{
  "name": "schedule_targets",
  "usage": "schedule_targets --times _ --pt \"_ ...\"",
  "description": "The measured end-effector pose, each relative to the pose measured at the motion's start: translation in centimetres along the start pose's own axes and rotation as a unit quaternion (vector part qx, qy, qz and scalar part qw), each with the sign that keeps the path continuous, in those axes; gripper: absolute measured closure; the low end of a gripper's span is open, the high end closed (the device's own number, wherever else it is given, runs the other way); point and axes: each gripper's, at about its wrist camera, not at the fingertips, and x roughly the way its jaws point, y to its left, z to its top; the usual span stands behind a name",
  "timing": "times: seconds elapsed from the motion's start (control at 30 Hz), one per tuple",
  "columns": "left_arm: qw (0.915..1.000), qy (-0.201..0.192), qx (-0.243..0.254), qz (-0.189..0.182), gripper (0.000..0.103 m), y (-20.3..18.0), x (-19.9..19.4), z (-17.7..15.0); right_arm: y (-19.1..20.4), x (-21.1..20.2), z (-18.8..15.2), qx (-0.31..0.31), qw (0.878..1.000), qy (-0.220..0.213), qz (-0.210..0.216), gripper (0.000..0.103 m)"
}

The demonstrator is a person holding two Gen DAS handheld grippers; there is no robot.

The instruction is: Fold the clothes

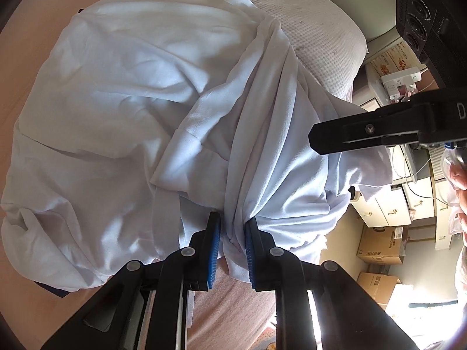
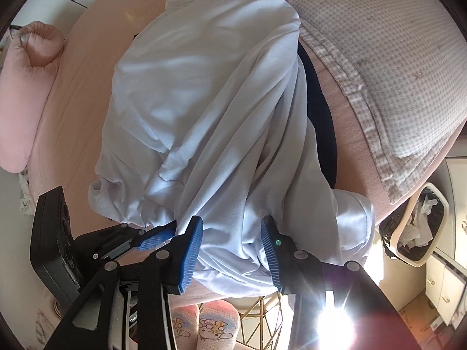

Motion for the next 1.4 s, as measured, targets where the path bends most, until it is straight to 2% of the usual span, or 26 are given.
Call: schedule_targets --times 0.2,0.37,0.4,0.43,0.53,0.67,0.77,0.83,0.87,0.93,0.97,1.0,1.1,1.27,1.4 --pt "1.0 0.001 -0.005 0.003 0.088 1.3 -0.7 -0.6 1.1 0.9 0.0 -0.024 1.0 -0.001 0.012 0.062" --pt "0.9999 -0.004 -0.012 0.009 0.089 2.0 -1.4 -1.0 2.2 2.5 0.6 -0.042 0.999 -0.002 -0.005 0.063" --pt "0.9999 -0.004 -0.013 0.009 0.089 2.1 -1.6 -1.1 2.3 2.8 0.6 -0.04 0.999 -0.002 -0.004 0.066" --pt "0.9998 -0.005 -0.013 0.011 0.089 2.2 -1.7 -1.2 2.4 3.0 0.6 -0.041 0.999 -0.003 -0.004 0.076" --pt "0.9998 -0.006 -0.013 0.014 0.089 2.2 -2.3 -1.5 2.9 2.9 0.3 -0.049 0.999 -0.008 0.008 0.088" --pt "0.9999 -0.005 -0.01 0.007 0.089 2.5 -3.1 -2.0 3.3 2.6 0.0 -0.052 0.997 -0.012 0.056 0.092" --pt "0.9996 0.012 -0.027 -0.005 0.087 2.9 -3.4 -1.6 3.9 2.6 -0.1 -0.062 0.995 -0.016 0.072 0.092" --pt "0.9989 0.011 -0.043 -0.016 0.084 3.3 -3.8 -1.1 4.3 2.8 0.0 -0.063 0.995 -0.015 0.075 0.092" --pt "0.9984 0.011 -0.051 -0.021 0.079 3.4 -4.0 -0.9 4.5 2.8 0.0 -0.064 0.995 -0.014 0.077 0.092" --pt "0.9985 0.003 -0.049 -0.023 0.063 3.1 -4.3 -0.7 4.8 2.9 0.1 -0.066 0.995 -0.013 0.08 0.092" --pt "0.9986 0.0 -0.047 -0.024 0.051 3.0 -4.4 -0.7 5.0 2.9 0.1 -0.066 0.994 -0.012 0.081 0.092" --pt "0.9987 -0.004 -0.044 -0.026 0.049 2.8 -4.5 -0.7 5.2 2.9 0.2 -0.067 0.994 -0.012 0.083 0.092" --pt "0.9986 -0.017 -0.032 -0.037 0.046 2.0 -5.3 -0.9 6.0 2.8 0.2 -0.076 0.993 -0.011 0.084 0.092" --pt "0.9991 -0.038 -0.014 -0.016 0.044 0.4 -4.6 -0.3 6.7 2.8 0.4 -0.078 0.993 -0.009 0.087 0.092" --pt "0.9976 -0.036 -0.034 -0.048 0.044 1.2 -3.8 -0.2 6.4 2.7 0.3 -0.078 0.993 -0.009 0.09 0.092"
